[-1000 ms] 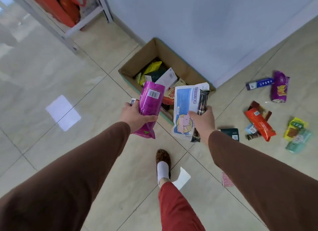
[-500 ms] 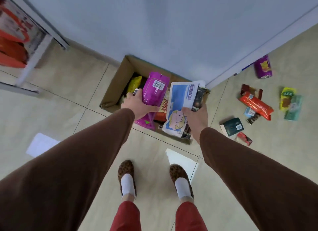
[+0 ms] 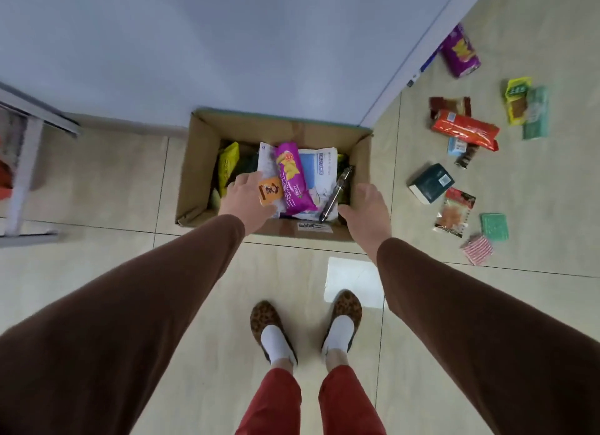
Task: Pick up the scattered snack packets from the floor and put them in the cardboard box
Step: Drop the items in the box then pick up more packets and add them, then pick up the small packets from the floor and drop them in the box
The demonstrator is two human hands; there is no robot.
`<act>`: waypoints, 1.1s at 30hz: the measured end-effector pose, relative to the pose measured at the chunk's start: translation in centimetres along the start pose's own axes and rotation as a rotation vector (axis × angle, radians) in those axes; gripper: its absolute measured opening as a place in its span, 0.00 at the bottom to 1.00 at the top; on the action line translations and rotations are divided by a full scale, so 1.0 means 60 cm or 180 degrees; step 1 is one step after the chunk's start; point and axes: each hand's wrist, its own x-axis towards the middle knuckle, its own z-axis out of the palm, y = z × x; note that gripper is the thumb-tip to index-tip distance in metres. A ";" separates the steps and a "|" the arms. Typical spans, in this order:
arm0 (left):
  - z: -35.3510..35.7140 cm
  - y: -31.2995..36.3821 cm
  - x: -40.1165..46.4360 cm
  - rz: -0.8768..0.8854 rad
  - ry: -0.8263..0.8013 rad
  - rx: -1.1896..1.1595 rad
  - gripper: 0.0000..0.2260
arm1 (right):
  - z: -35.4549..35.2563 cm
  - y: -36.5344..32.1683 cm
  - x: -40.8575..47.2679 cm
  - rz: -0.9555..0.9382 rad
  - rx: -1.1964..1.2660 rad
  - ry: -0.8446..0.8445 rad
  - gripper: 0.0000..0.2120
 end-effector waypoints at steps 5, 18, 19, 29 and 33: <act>-0.006 0.059 -0.041 0.0522 0.0084 0.0386 0.27 | -0.058 0.028 -0.040 -0.0185 -0.0280 -0.0056 0.22; 0.082 0.341 -0.145 0.1306 -0.0177 0.0813 0.28 | -0.284 0.223 -0.112 -0.0180 -0.0315 0.0378 0.22; 0.100 0.367 -0.153 0.1335 -0.0202 0.0878 0.28 | -0.303 0.248 -0.115 -0.0179 -0.0300 0.0393 0.22; 0.317 0.639 -0.234 0.1122 -0.0384 0.0610 0.27 | -0.507 0.510 -0.090 -0.0211 -0.0588 0.0236 0.23; 0.375 0.709 -0.225 0.1064 -0.0419 0.0513 0.27 | -0.563 0.568 -0.035 -0.0153 -0.0754 0.0162 0.21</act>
